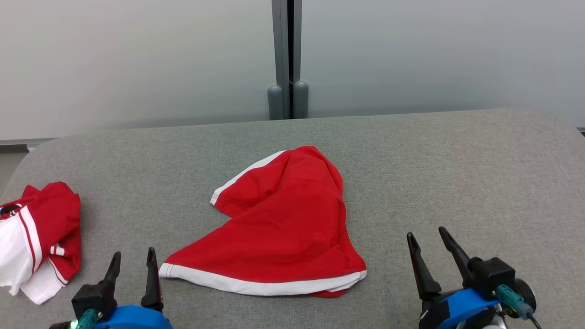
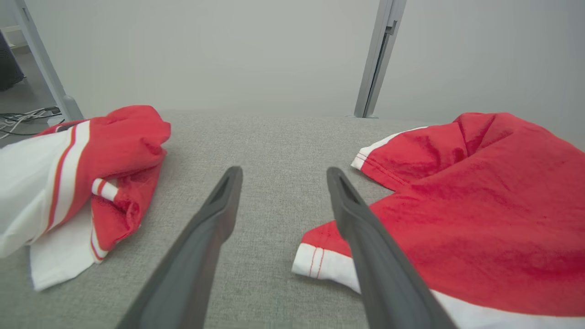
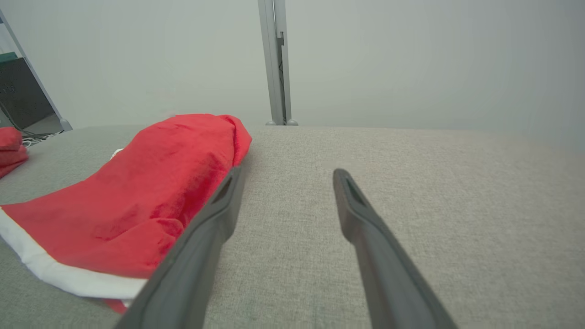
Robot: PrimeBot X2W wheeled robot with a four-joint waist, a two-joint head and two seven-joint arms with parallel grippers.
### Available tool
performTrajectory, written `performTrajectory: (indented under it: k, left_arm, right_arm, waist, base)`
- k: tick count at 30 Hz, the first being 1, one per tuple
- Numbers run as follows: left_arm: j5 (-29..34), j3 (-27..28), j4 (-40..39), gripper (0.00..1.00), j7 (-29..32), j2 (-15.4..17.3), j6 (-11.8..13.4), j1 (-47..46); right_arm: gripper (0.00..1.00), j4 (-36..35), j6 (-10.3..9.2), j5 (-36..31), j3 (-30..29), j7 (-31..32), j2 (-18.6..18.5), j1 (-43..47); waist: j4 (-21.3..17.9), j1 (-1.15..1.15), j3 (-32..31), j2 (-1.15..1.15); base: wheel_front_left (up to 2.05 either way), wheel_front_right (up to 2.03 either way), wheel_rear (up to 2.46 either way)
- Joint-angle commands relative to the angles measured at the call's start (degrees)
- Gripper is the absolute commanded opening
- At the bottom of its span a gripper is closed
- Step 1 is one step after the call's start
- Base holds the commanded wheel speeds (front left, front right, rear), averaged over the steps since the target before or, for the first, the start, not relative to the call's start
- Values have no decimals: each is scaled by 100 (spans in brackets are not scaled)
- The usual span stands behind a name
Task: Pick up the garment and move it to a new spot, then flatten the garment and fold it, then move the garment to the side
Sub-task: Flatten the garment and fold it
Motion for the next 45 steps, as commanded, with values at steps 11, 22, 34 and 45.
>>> performTrajectory:
  k: [11, 22, 34, 45]
  left_arm:
    - [140, 195, -11, 100, -28, -203, -192, -5]
    - [15, 114, -15, 100, -27, -191, -297, -161]
    - [-225, -166, -77, 100, -27, -114, -303, -176]
    - [-323, -368, -203, 100, -27, -78, -304, -183]
  right_arm:
    - [100, 514, 1, -207, 288, -5, -21, 11]
    - [100, 1468, 1, -201, 776, -6, -22, -511]
    - [100, 1191, 1, -135, 1116, -5, -22, -316]
    - [100, 1032, 1, -62, 869, -5, -22, -97]
  waist:
    - [75, 0, 173, 0]
    - [381, 0, 533, 0]
    - [352, 0, 574, 0]
    - [307, 0, 638, 0]
  base:
    - [0, 0, 0]
    - [0, 0, 0]
    - [0, 0, 0]
    - [0, 0, 0]
